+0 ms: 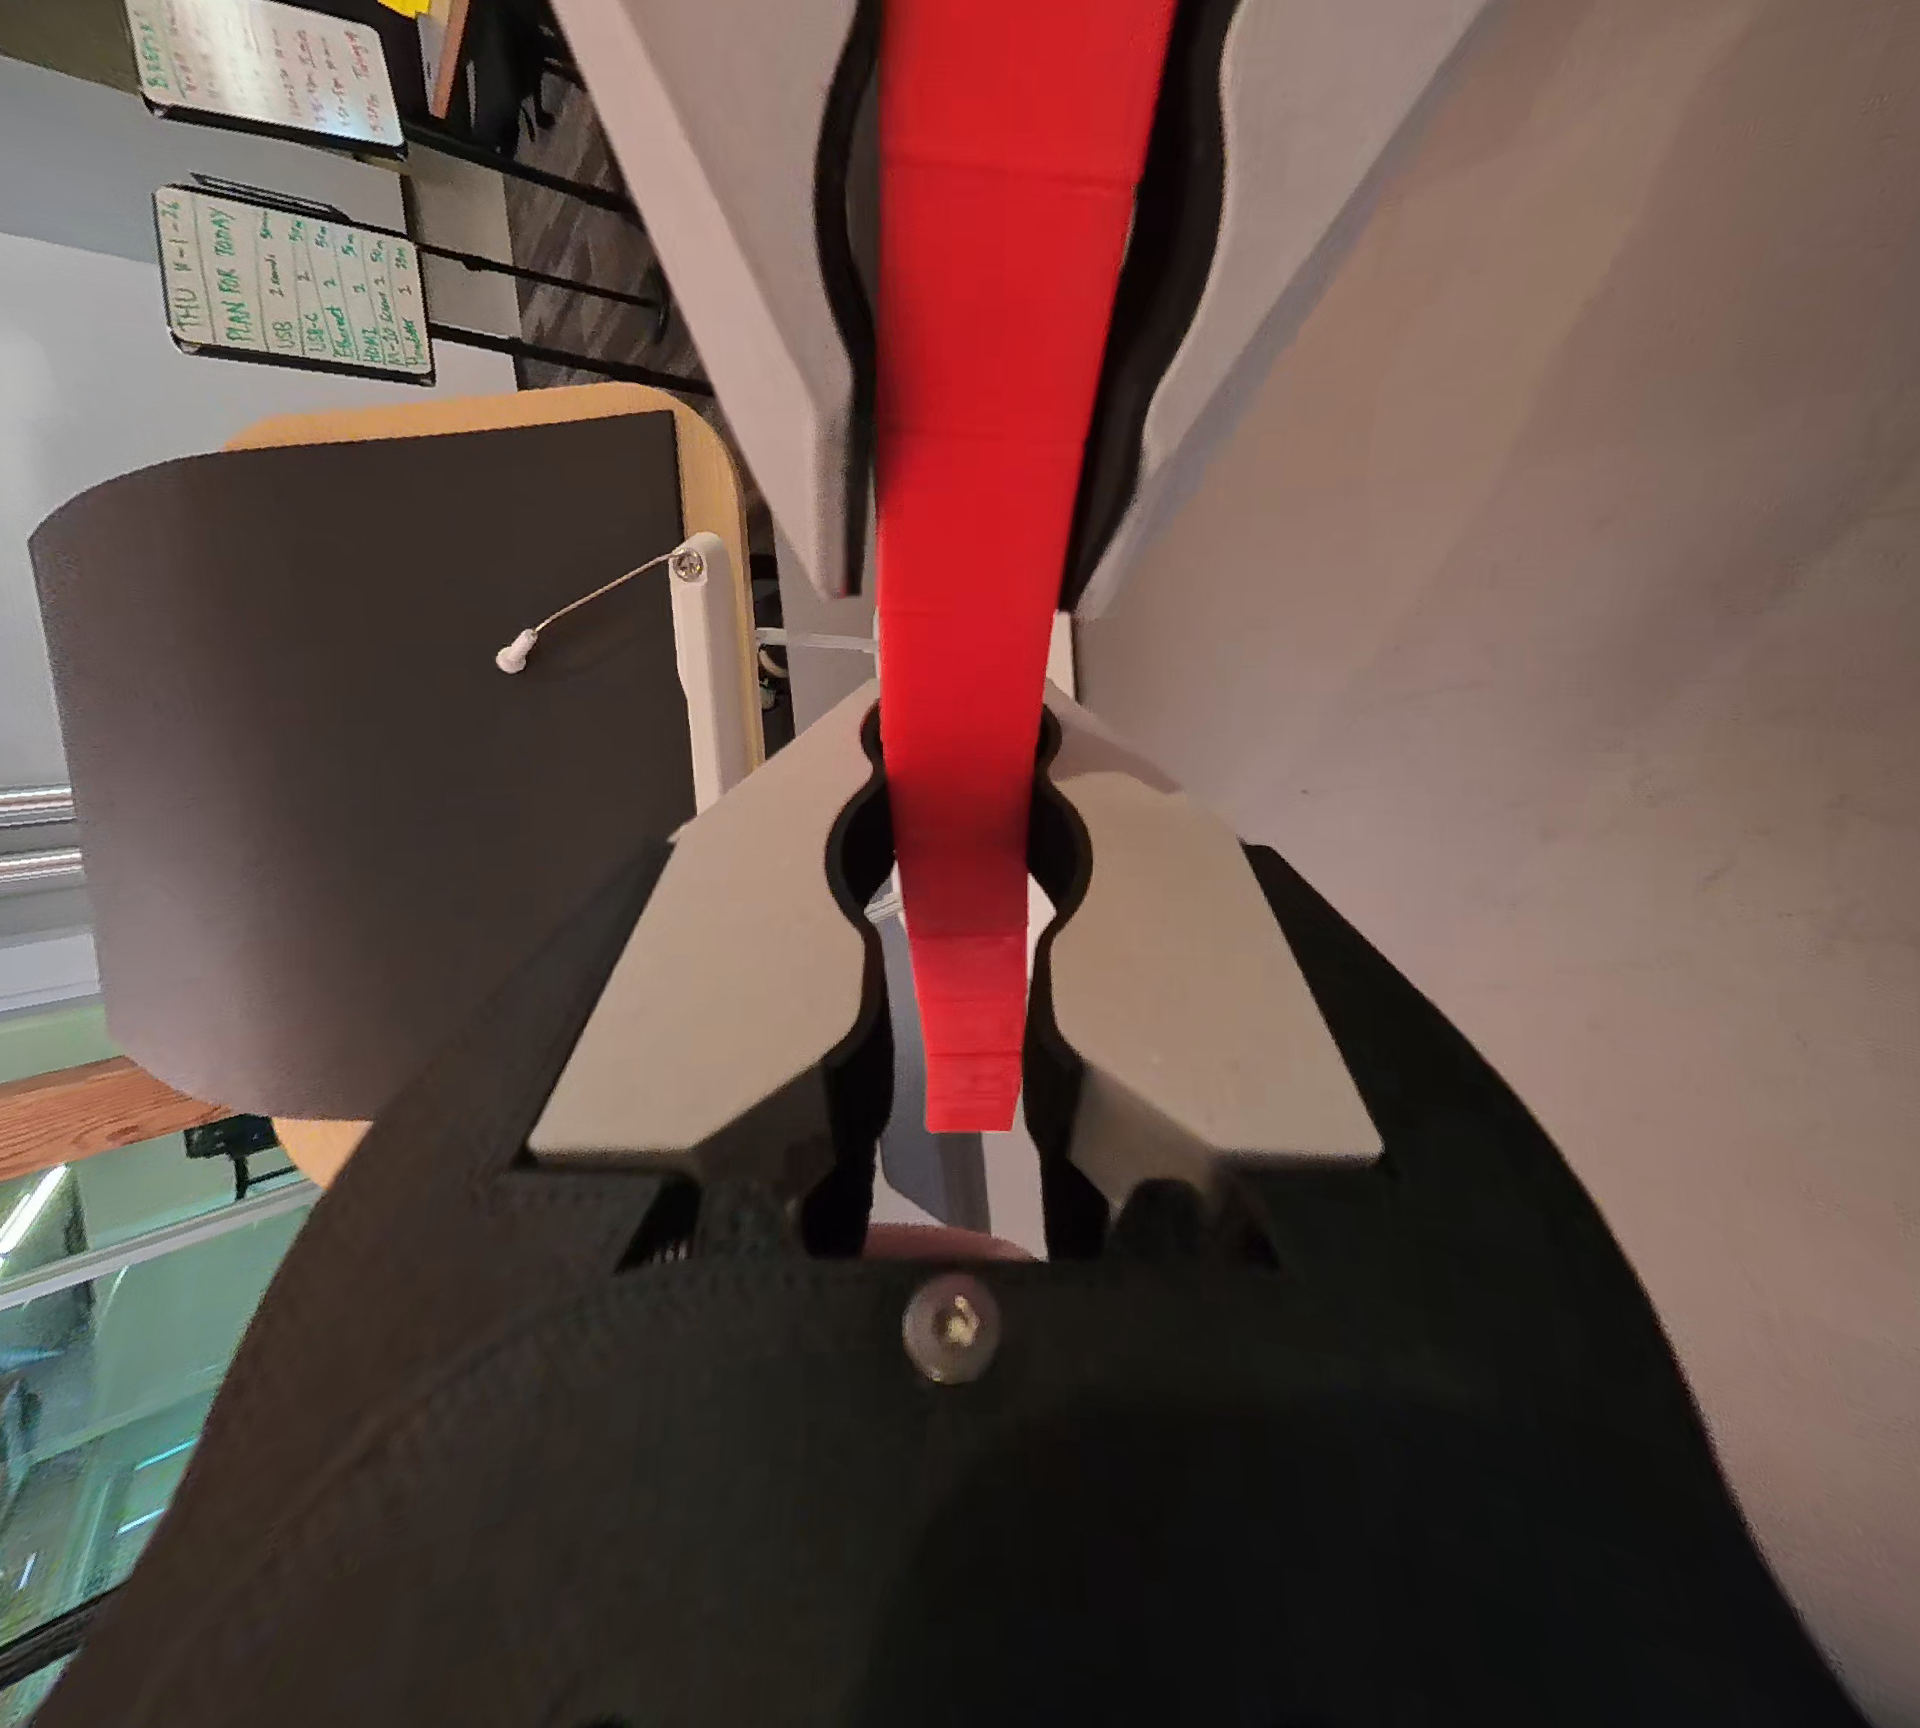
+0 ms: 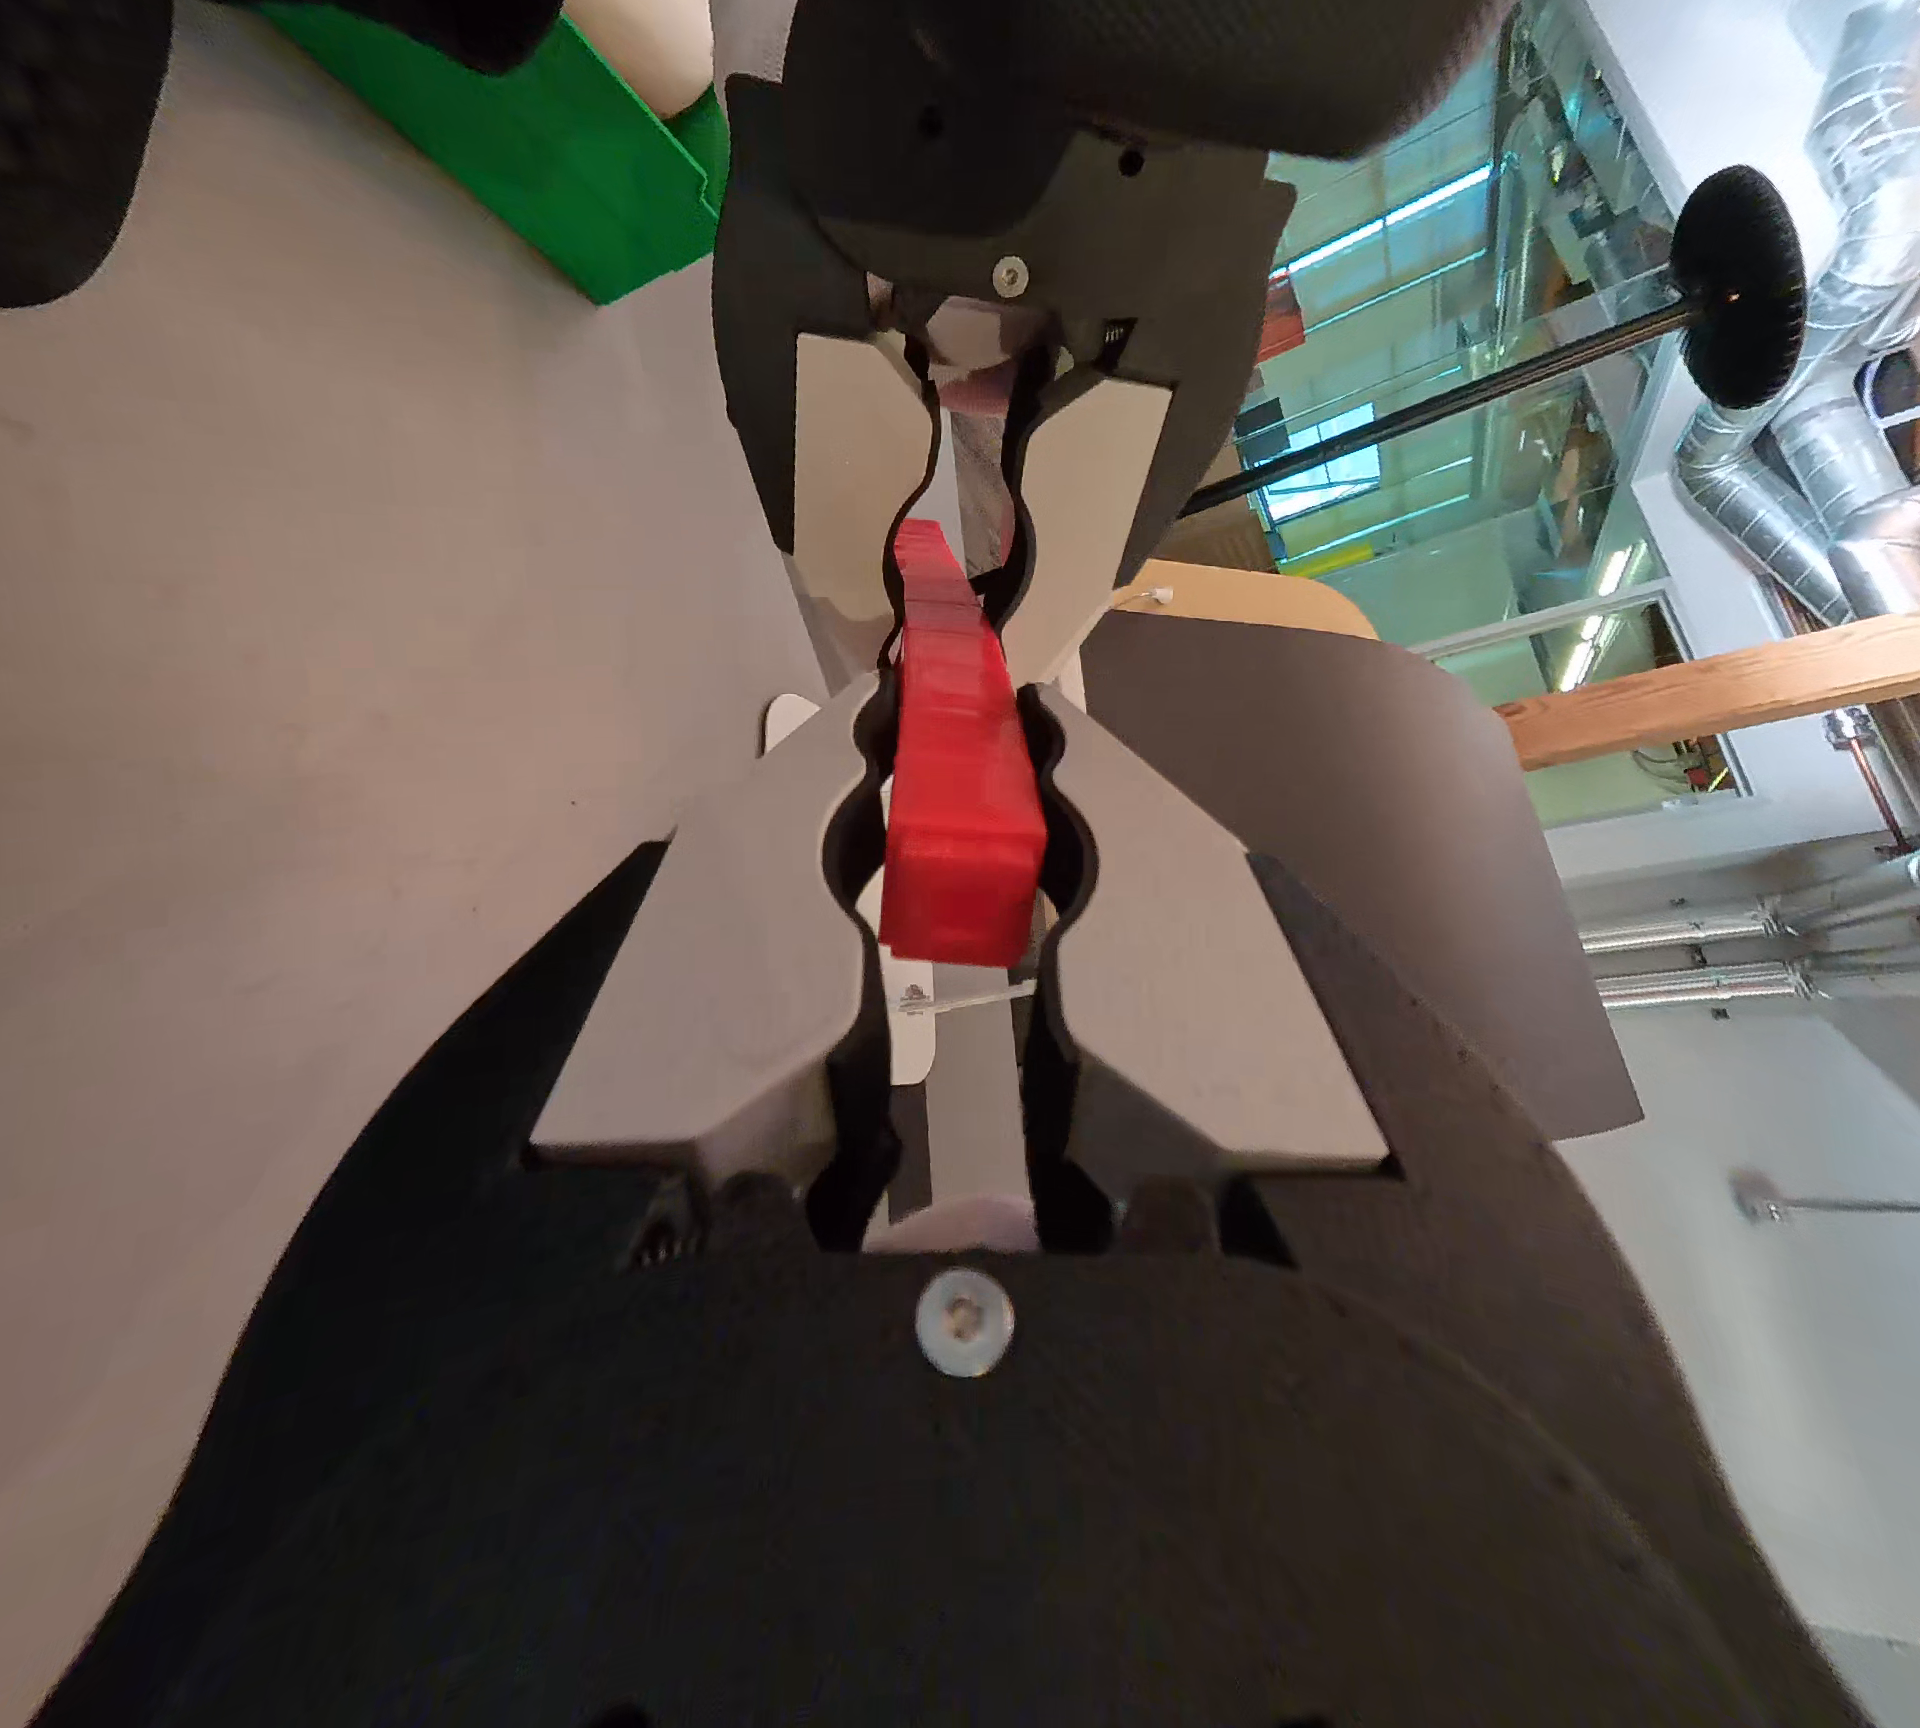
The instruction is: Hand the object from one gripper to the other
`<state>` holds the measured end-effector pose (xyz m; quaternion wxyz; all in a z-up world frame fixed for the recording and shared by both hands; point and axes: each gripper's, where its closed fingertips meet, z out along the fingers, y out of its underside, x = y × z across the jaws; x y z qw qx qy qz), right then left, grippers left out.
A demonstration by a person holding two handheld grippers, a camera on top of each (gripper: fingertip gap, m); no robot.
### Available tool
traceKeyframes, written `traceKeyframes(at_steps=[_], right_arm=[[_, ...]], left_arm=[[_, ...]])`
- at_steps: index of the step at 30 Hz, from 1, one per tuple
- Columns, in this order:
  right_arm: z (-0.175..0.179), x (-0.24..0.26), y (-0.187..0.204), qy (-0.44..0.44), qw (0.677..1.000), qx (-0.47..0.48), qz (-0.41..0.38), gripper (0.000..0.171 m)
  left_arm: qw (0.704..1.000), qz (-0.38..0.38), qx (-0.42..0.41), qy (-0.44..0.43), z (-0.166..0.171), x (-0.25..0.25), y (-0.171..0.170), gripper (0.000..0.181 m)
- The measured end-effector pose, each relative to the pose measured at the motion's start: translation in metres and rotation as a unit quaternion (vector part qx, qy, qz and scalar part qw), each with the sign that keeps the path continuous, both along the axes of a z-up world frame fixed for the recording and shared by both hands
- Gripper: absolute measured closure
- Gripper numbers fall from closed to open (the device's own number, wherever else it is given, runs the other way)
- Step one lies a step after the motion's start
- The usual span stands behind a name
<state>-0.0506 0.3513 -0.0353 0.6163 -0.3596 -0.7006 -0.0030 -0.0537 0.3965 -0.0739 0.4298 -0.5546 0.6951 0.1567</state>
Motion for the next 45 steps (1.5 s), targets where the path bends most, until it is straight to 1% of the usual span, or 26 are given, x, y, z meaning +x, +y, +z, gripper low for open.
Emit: traceKeyframes(at_steps=[4, 8, 11, 13, 15, 16, 17, 18, 20, 22, 24, 25, 27, 28, 29, 31, 32, 34, 36, 38, 40, 42, 43, 45], right_arm=[[0.006, 0.002, -0.001, 0.012, 1.000, 0.004, 0.004, 0.151], [0.015, 0.001, -0.004, 0.024, 0.999, 0.031, 0.001, 0.151], [0.027, 0.003, -0.004, 0.048, 0.997, 0.057, -0.006, 0.151], [0.038, 0.005, -0.004, 0.076, 0.995, 0.066, -0.008, 0.151], [0.051, 0.010, -0.002, 0.113, 0.991, 0.073, -0.013, 0.151], [0.059, 0.013, -0.001, 0.135, 0.988, 0.077, -0.015, 0.151], [0.067, 0.017, -0.001, 0.157, 0.984, 0.082, -0.017, 0.151], [0.076, 0.021, 0.000, 0.181, 0.979, 0.094, -0.023, 0.151], [0.089, 0.029, 0.001, 0.213, 0.969, 0.120, -0.033, 0.151], [0.094, 0.032, -0.002, 0.223, 0.963, 0.148, -0.039, 0.151], [0.097, 0.031, -0.005, 0.227, 0.956, 0.181, -0.049, 0.151], [0.098, 0.031, -0.006, 0.228, 0.954, 0.187, -0.053, 0.151], [0.101, 0.032, -0.007, 0.234, 0.951, 0.195, -0.058, 0.151], [0.103, 0.034, -0.007, 0.239, 0.948, 0.199, -0.062, 0.151], [0.105, 0.036, -0.005, 0.241, 0.947, 0.201, -0.068, 0.151], [0.110, 0.039, -0.006, 0.253, 0.944, 0.201, -0.070, 0.151], [0.113, 0.042, -0.007, 0.262, 0.942, 0.199, -0.068, 0.151], [0.118, 0.046, -0.008, 0.276, 0.937, 0.204, -0.071, 0.151], [0.122, 0.047, -0.012, 0.287, 0.931, 0.214, -0.067, 0.151], [0.122, 0.046, -0.015, 0.296, 0.928, 0.216, -0.063, 0.151], [0.119, 0.041, -0.017, 0.292, 0.928, 0.225, -0.060, 0.151], [0.114, 0.036, -0.018, 0.280, 0.927, 0.244, -0.060, 0.151], [0.111, 0.033, -0.019, 0.273, 0.926, 0.253, -0.060, 0.151], [0.107, 0.030, -0.017, 0.261, 0.926, 0.267, -0.064, 0.151]], left_arm=[[1.000, -0.009, 0.004, -0.020, 0.006, 0.003, -0.001, 0.163], [0.999, -0.017, 0.026, -0.036, 0.017, 0.004, -0.002, 0.163], [0.996, -0.017, 0.069, -0.059, 0.035, 0.004, 0.000, 0.161], [0.991, -0.015, 0.096, -0.092, 0.051, 0.004, 0.002, 0.142], [0.983, -0.006, 0.121, -0.139, 0.072, -0.001, 0.005, 0.129], [0.976, 0.004, 0.131, -0.175, 0.086, -0.005, 0.007, 0.125], [0.967, 0.005, 0.132, -0.217, 0.099, -0.008, 0.007, 0.121], [0.959, 0.000, 0.121, -0.258, 0.109, -0.010, 0.005, 0.121], [0.939, -0.016, 0.070, -0.338, 0.121, -0.013, 0.001, 0.121], [0.907, -0.047, 0.020, -0.417, 0.135, -0.013, -0.004, 0.122], [0.868, -0.077, -0.049, -0.488, 0.145, -0.011, -0.009, 0.121], [0.860, -0.085, -0.061, -0.500, 0.146, -0.011, -0.009, 0.120], [0.849, -0.096, -0.057, -0.516, 0.149, -0.011, -0.007, 0.116], [0.839, -0.088, -0.058, -0.534, 0.153, -0.014, -0.003, 0.107], [0.828, -0.076, -0.052, -0.553, 0.159, -0.018, 0.002, 0.103], [0.819, -0.065, -0.018, -0.569, 0.167, -0.029, 0.007, 0.105], [0.820, -0.056, -0.012, -0.569, 0.166, -0.033, 0.010, 0.106], [0.813, -0.044, -0.026, -0.581, 0.165, -0.037, 0.015, 0.105], [0.795, -0.063, -0.069, -0.600, 0.165, -0.032, 0.012, 0.106], [0.765, -0.105, -0.152, -0.617, 0.162, -0.017, 0.001, 0.106], [0.714, -0.150, -0.215, -0.650, 0.168, -0.005, -0.009, 0.105], [0.669, -0.178, -0.253, -0.676, 0.173, 0.001, -0.013, 0.112], [0.656, -0.186, -0.264, -0.682, 0.173, 0.003, -0.014, 0.119], [0.642, -0.192, -0.286, -0.685, 0.170, 0.010, -0.015, 0.123]])
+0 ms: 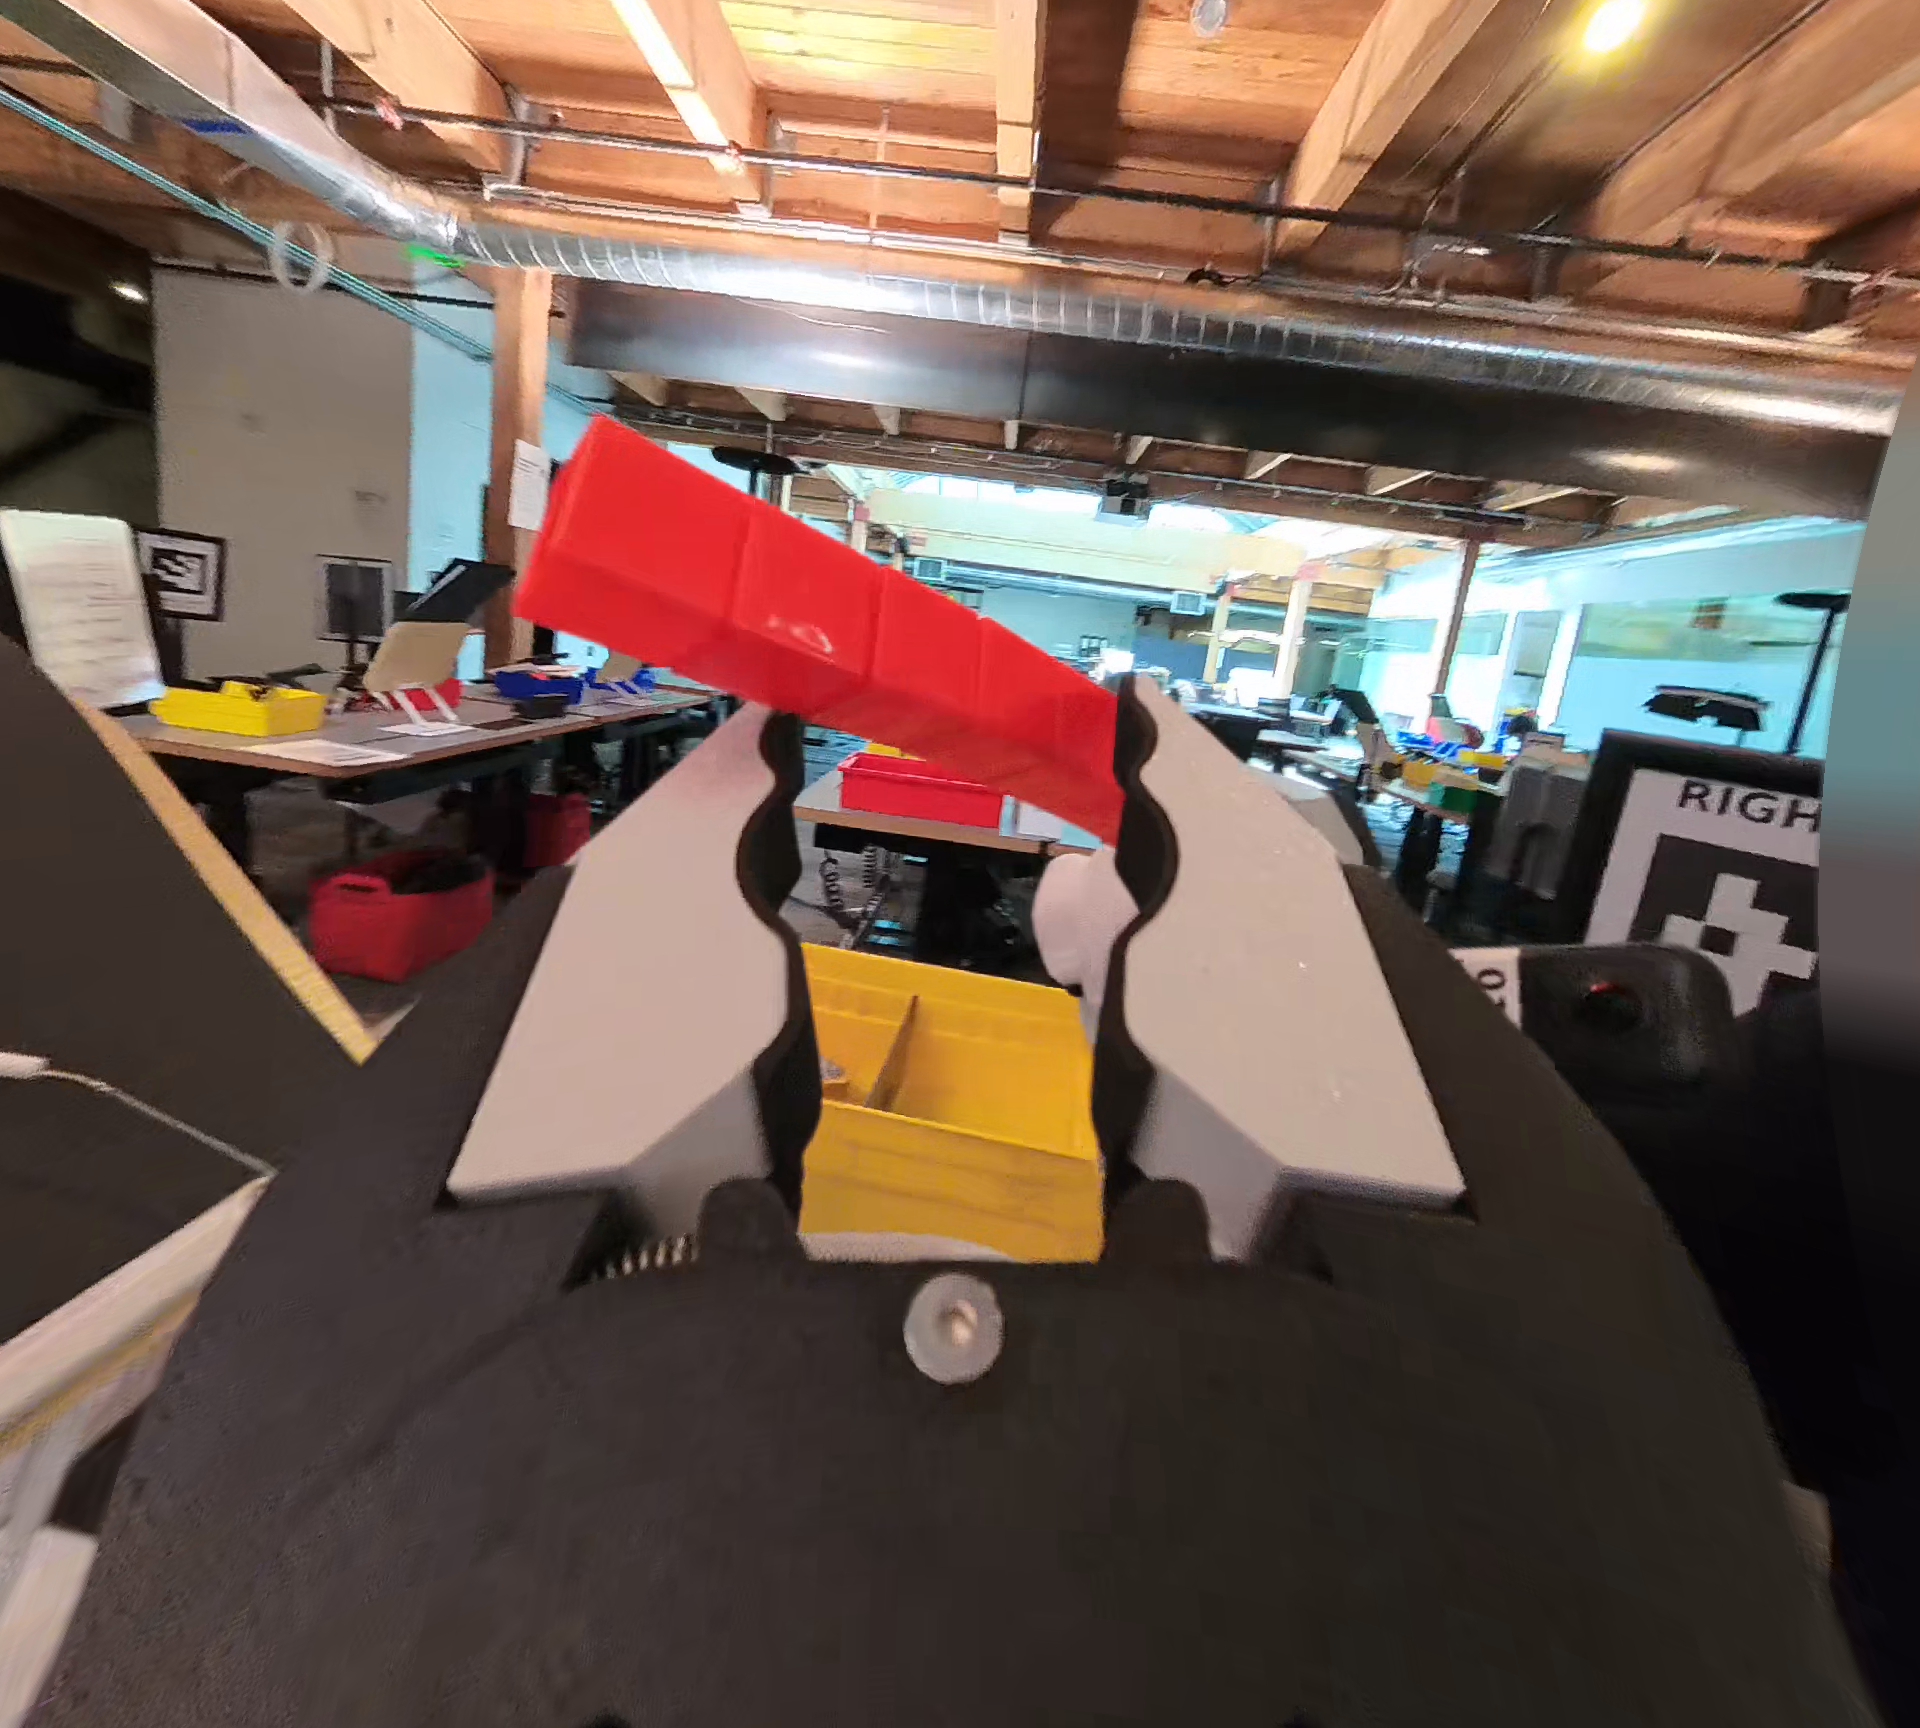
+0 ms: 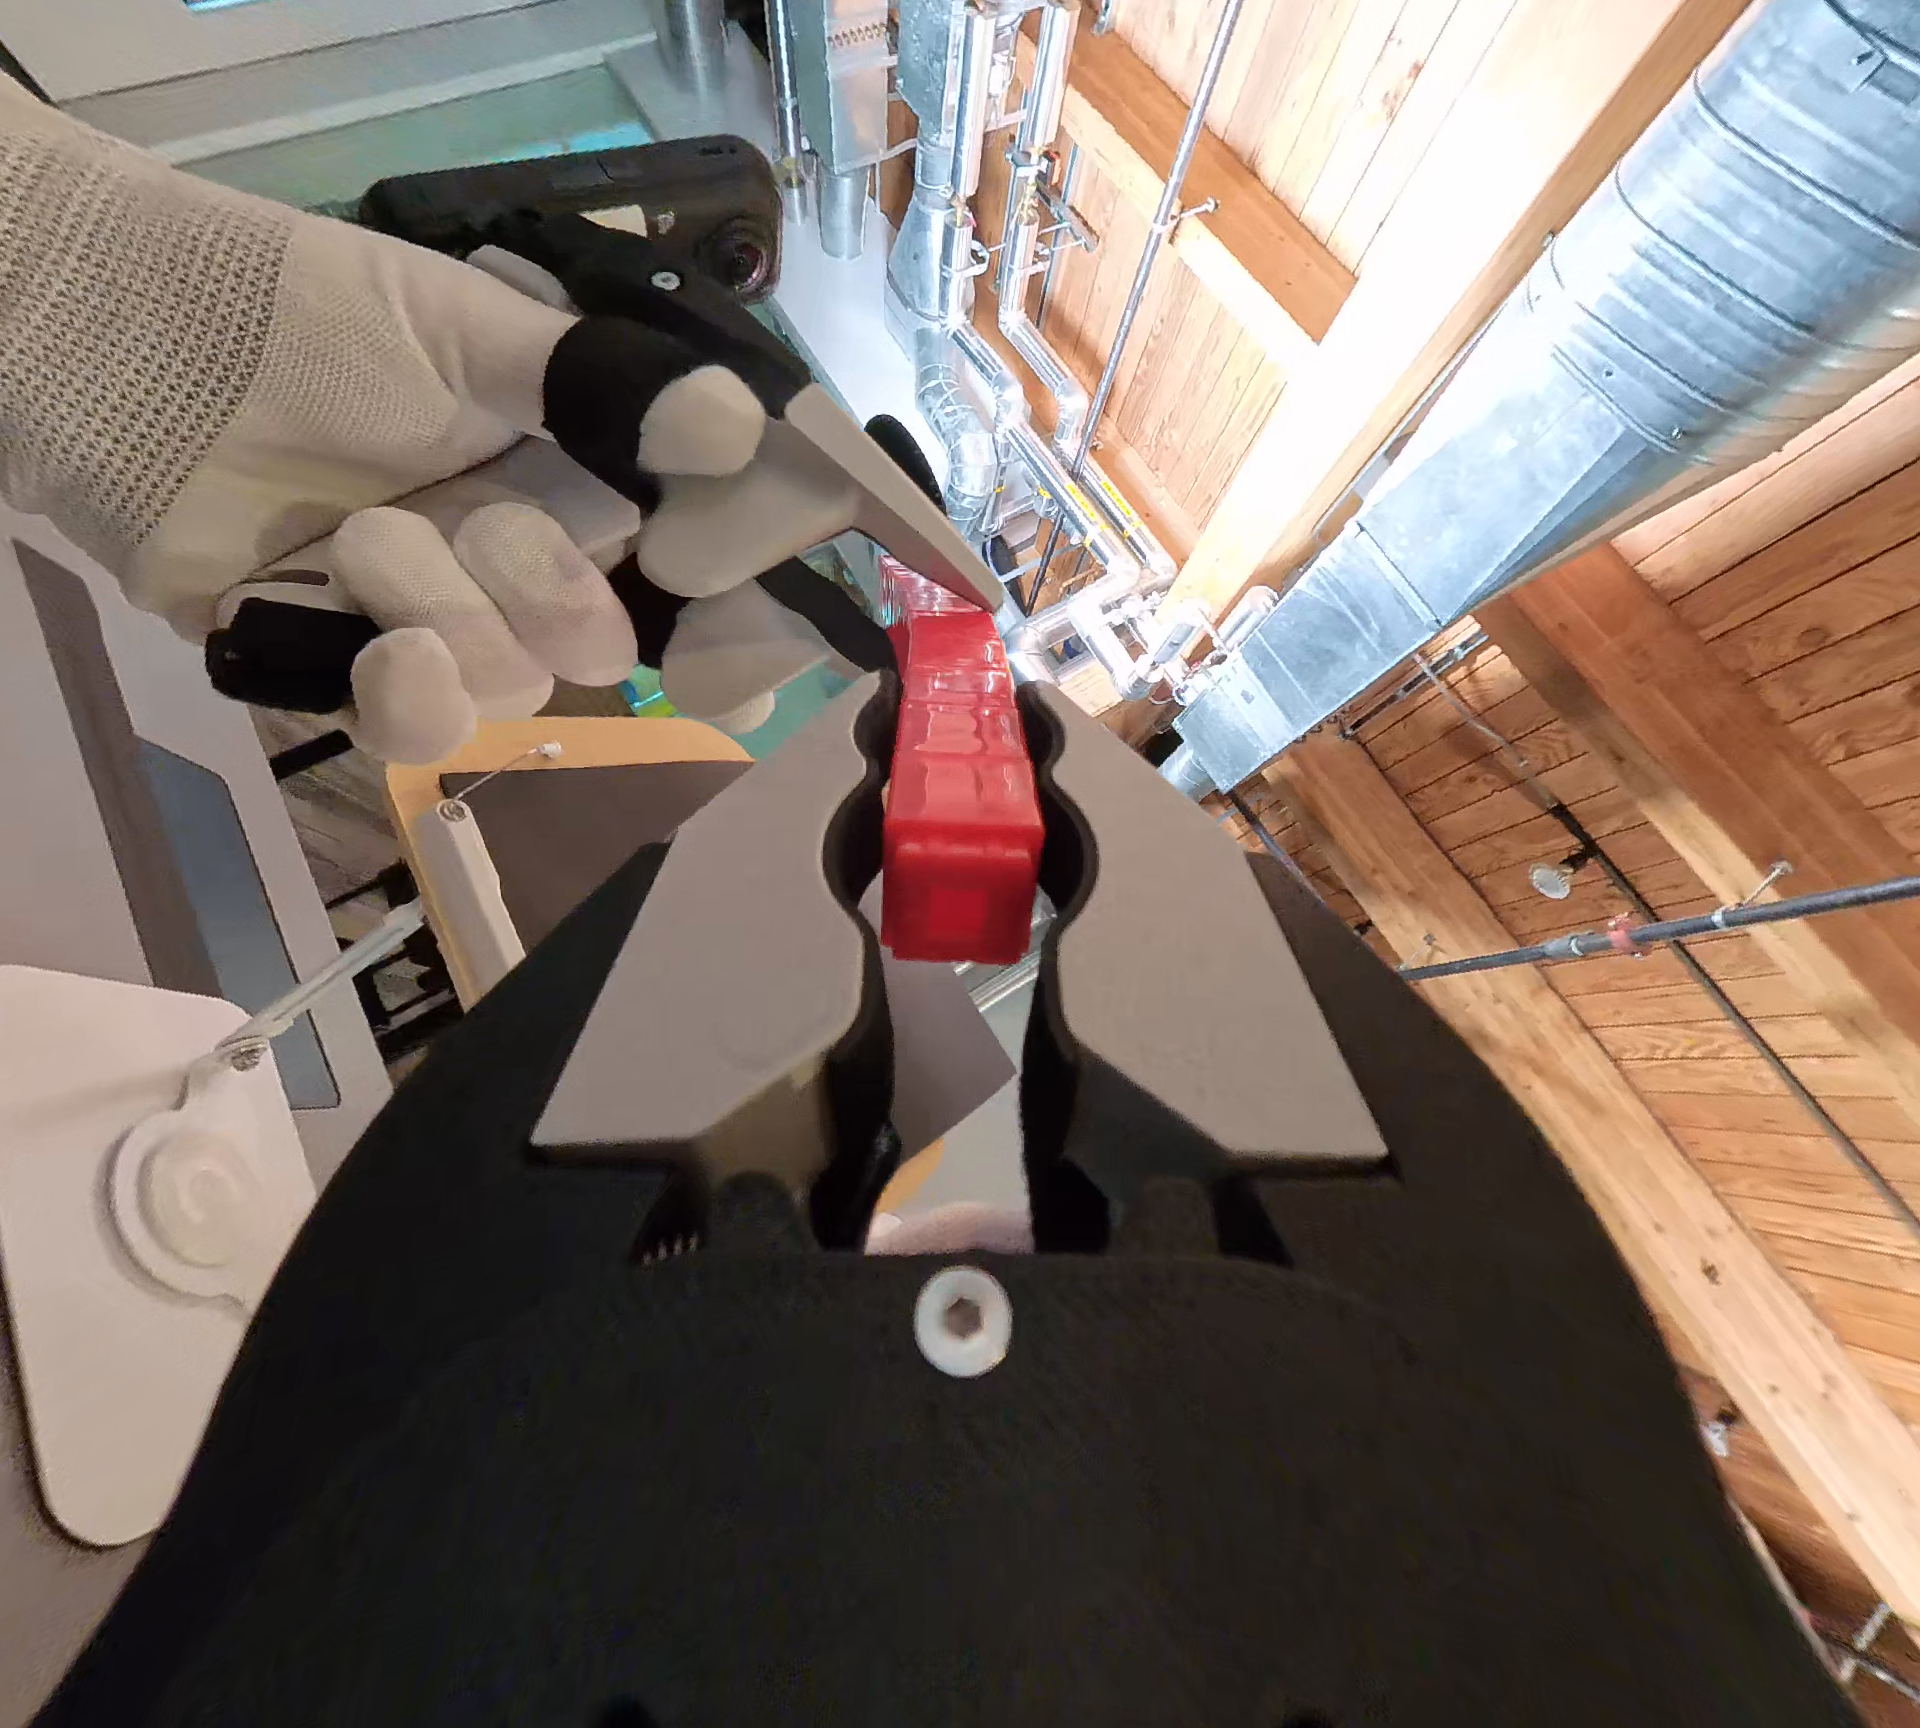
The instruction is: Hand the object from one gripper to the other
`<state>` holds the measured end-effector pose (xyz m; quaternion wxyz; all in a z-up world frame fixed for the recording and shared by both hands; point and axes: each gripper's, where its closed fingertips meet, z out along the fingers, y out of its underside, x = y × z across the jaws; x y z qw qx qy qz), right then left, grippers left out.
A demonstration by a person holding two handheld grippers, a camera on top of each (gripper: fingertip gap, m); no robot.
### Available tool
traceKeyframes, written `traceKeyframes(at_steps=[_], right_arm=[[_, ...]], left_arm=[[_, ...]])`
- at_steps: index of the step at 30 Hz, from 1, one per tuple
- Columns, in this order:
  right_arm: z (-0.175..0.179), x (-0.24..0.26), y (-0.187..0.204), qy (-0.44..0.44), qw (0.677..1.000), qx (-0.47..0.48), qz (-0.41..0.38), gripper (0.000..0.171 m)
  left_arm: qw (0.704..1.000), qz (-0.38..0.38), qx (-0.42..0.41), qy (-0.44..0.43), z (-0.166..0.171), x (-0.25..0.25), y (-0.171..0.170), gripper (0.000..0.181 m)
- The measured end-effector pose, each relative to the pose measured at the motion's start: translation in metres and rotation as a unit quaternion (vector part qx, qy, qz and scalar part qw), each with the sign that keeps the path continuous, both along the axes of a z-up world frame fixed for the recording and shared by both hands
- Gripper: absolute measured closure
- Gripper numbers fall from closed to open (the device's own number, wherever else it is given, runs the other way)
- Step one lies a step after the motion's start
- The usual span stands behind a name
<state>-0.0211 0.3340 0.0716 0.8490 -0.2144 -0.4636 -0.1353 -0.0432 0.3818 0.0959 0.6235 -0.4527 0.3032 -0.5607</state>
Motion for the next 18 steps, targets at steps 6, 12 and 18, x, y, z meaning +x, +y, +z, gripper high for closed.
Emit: traceKeyframes(at_steps=[6, 12, 18], right_arm=[[-0.001, -0.002, 0.001, 0.005, 1.000, -0.007, 0.018, 0.151], [-0.009, -0.004, 0.013, -0.030, 0.998, -0.049, 0.019, 0.143], [-0.004, -0.001, 0.009, -0.040, 0.995, -0.077, 0.044, 0.132]], left_arm=[[0.999, -0.012, 0.044, -0.021, 0.008, 0.004, -0.016, 0.146], [0.985, 0.117, 0.120, 0.042, 0.013, -0.011, -0.012, 0.161], [0.911, 0.245, 0.216, 0.253, -0.024, -0.007, 0.010, 0.161]])
